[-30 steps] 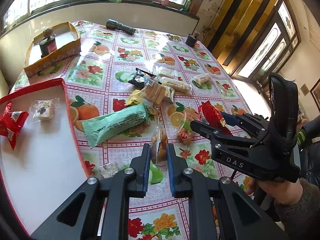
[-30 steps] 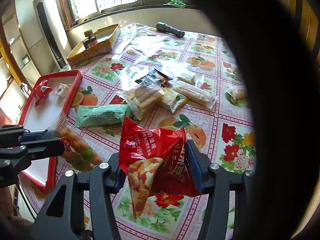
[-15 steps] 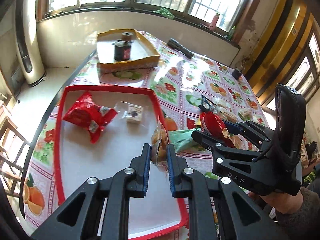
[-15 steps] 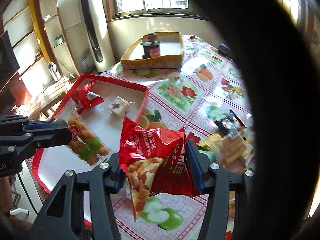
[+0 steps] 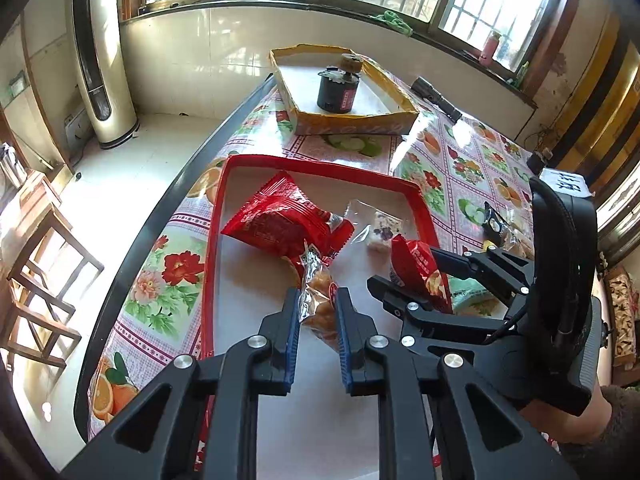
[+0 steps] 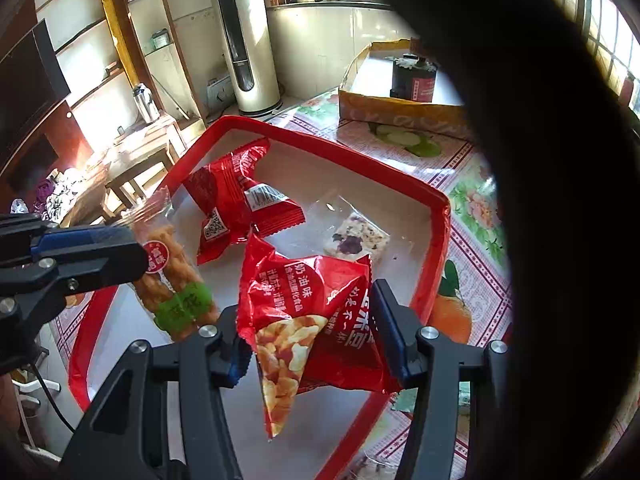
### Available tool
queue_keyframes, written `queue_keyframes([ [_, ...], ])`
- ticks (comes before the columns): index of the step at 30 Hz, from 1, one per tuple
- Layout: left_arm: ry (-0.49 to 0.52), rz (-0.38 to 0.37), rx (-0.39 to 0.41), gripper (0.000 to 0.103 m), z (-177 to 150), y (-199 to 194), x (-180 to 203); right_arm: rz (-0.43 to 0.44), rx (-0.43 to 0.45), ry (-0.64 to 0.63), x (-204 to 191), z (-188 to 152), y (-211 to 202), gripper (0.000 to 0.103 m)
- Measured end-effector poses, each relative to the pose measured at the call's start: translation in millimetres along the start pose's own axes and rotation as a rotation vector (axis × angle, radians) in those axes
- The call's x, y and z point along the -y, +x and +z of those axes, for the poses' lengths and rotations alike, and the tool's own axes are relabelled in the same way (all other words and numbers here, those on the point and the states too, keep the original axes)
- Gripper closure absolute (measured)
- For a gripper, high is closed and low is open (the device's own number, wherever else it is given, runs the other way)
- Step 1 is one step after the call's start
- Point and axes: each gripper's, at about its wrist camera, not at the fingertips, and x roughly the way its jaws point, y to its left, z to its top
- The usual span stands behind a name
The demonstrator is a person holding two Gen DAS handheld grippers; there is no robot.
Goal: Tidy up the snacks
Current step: 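Open left gripper over red tray while right gripper releases red bag into it, then move left gripper to green wrapped bar while right gripper approaches clear peanut packet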
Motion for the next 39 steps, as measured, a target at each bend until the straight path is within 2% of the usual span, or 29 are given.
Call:
queue_keyframes([
  [3, 0.01, 0.057, 0.01, 0.084, 2.1, -2.2, -3.6, -0.006, -0.018, -0.032, -5.8, 1.4, 3.2, 0.042],
  [5, 0.019, 0.099, 0.021, 0.074, 2.5, -5.5, -4.5, 0.005, -0.003, -0.039, -9.5, 2.3, -1.0, 0.039],
  [6, 0.021, 0.121, 0.024, 0.061, 2.2, -7.3, -4.2, 0.009, 0.006, -0.036, -10.3, 2.6, -4.0, 0.036],
  [7, 0.024, 0.145, 0.026, 0.052, 2.0, -8.3, -3.8, 0.011, 0.014, -0.03, -10.4, 3.0, -7.3, 0.032],
  [9, 0.037, 0.199, 0.032, 0.051, 0.3, -10.0, -0.5, 0.022, 0.021, -0.02, -10.2, 2.1, -13.7, 0.031],
  [13, 0.026, 0.228, 0.043, 0.051, -8.9, -15.0, 8.2, 0.028, 0.036, 0.01, -5.1, -5.0, -29.2, 0.029],
  [22, 0.105, 0.124, 0.054, 0.052, -34.7, -26.2, 64.7, 0.023, 0.085, 0.158, 46.1, -50.6, -83.9, 0.025],
  [25, 0.119, 0.079, 0.065, 0.052, -38.1, -30.0, 86.2, -0.02, 0.105, 0.228, 79.3, -76.7, -105.6, 0.022],
  [28, 0.153, 0.027, 0.055, 0.05, -34.9, -26.4, 113.4, -0.107, 0.111, 0.334, 124.8, -106.4, -121.4, 0.02],
  [30, 0.195, 0.017, 0.038, 0.05, -34.1, -17.7, 135.3, -0.163, 0.087, 0.415, 155.4, -127.3, -124.2, 0.02],
  [34, 0.244, 0.011, -0.013, 0.05, -37.4, 9.6, 170.6, -0.2, 0.047, 0.536, 200.1, -163.0, -124.8, 0.02],
  [36, 0.249, 0.022, -0.035, 0.05, -38.5, 22.5, 181.7, -0.227, 0.024, 0.562, 212.8, -173.7, -120.7, 0.02],
  [39, 0.277, 0.05, -0.047, 0.05, -40.4, 36.4, 196.5, -0.214, -0.012, 0.575, 220.0, -180.6, -107.2, 0.02],
])
